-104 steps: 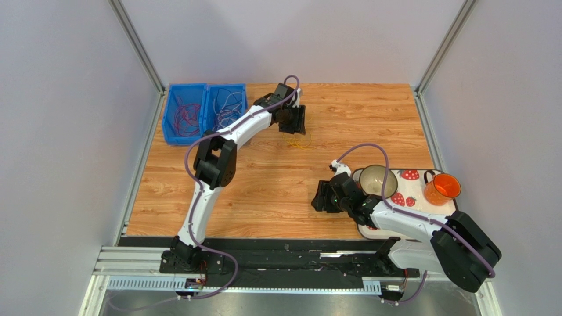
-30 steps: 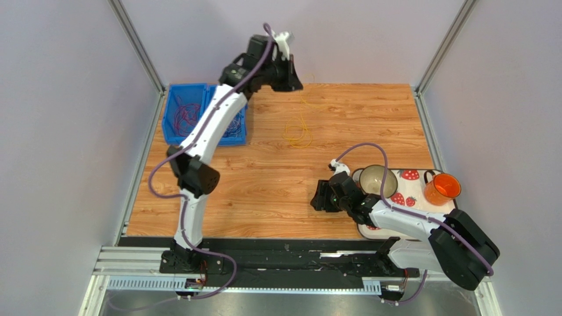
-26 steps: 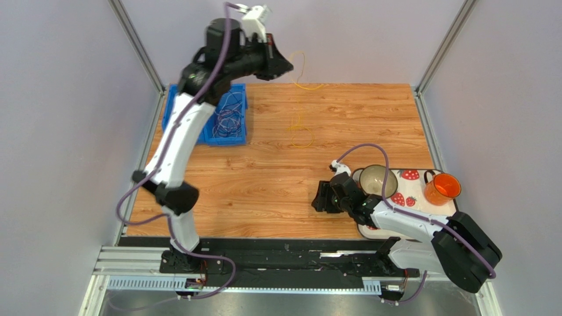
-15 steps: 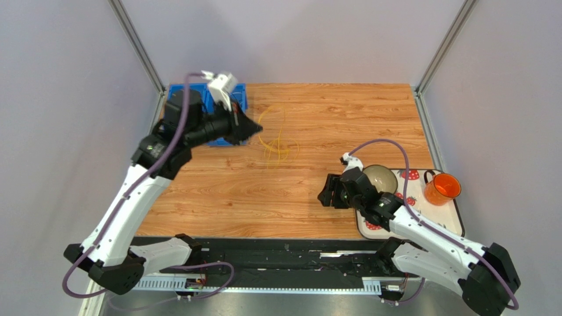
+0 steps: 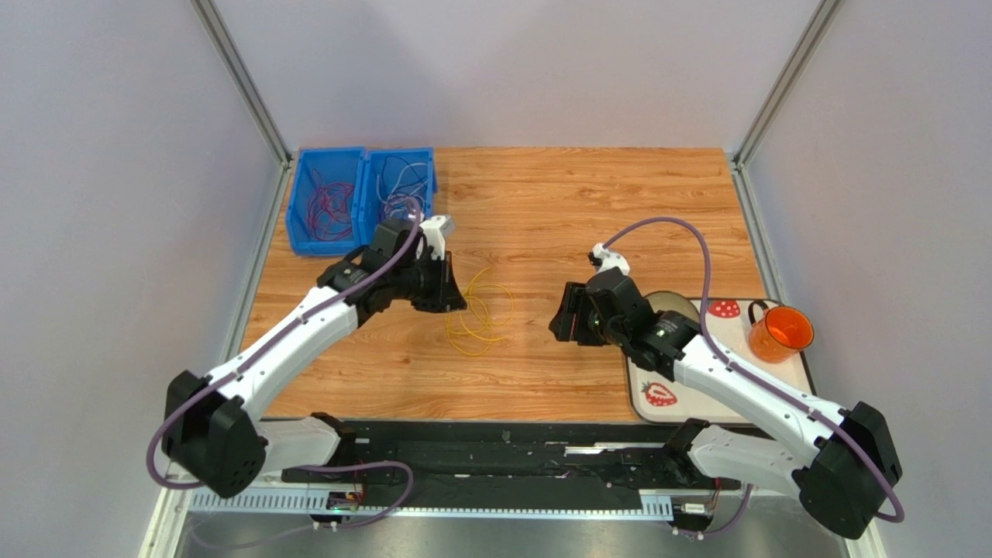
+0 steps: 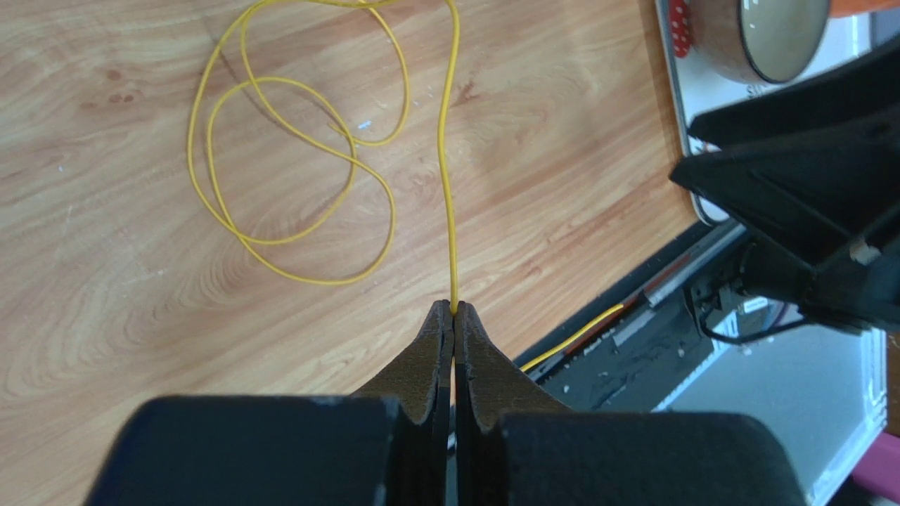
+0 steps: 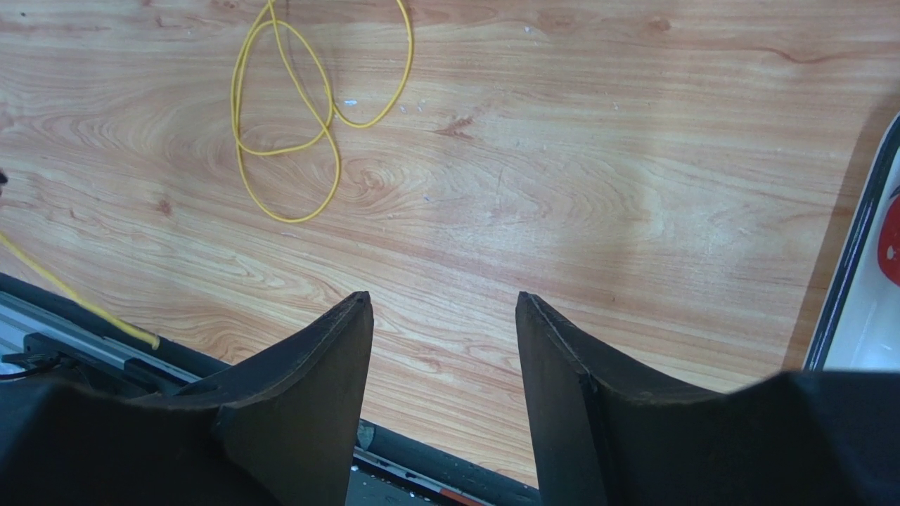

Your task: Untangle the cables

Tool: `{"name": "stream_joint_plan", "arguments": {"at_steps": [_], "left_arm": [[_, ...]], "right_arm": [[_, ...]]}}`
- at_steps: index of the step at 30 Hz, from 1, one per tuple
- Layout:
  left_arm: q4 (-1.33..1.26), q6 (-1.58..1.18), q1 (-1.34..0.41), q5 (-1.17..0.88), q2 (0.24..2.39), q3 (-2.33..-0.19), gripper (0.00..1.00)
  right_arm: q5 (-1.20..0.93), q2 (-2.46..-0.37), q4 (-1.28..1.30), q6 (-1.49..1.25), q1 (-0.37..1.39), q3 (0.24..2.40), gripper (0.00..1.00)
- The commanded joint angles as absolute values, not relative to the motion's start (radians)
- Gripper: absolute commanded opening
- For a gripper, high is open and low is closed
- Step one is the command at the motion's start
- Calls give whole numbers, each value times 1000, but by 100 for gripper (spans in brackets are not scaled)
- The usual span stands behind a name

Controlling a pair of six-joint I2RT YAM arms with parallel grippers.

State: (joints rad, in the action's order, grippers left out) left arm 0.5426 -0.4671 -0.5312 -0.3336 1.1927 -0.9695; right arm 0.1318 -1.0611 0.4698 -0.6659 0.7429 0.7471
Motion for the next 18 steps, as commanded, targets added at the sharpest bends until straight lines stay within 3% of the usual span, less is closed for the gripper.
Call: {"name": "stream_joint_plan", "arguments": {"at_steps": [1,4,5,8,14,18], "left_arm": [[523,-451,-529,-237,1314,-1045,5],[575,-465,-531,-158,1391,-1095,35],[578,-474,-531,-140,1396,-1095,56],[589,-492,-532,-40,1375,-1086,88],[601,-498,-532,83,1428,-1080,90],[545,-502,-537,107,1482,-1065,86]], "right_arm": [[135,-1054,439,-687,742,704,56],[138,-1040,436,-692,744,660,56],[138,-1032,433,-696,742,649,56],[127,-1019,410,-707,744,600,57],[95,-1057,336,-709,744,548,57],[86,-1092,304,-693,744,551,56]]}}
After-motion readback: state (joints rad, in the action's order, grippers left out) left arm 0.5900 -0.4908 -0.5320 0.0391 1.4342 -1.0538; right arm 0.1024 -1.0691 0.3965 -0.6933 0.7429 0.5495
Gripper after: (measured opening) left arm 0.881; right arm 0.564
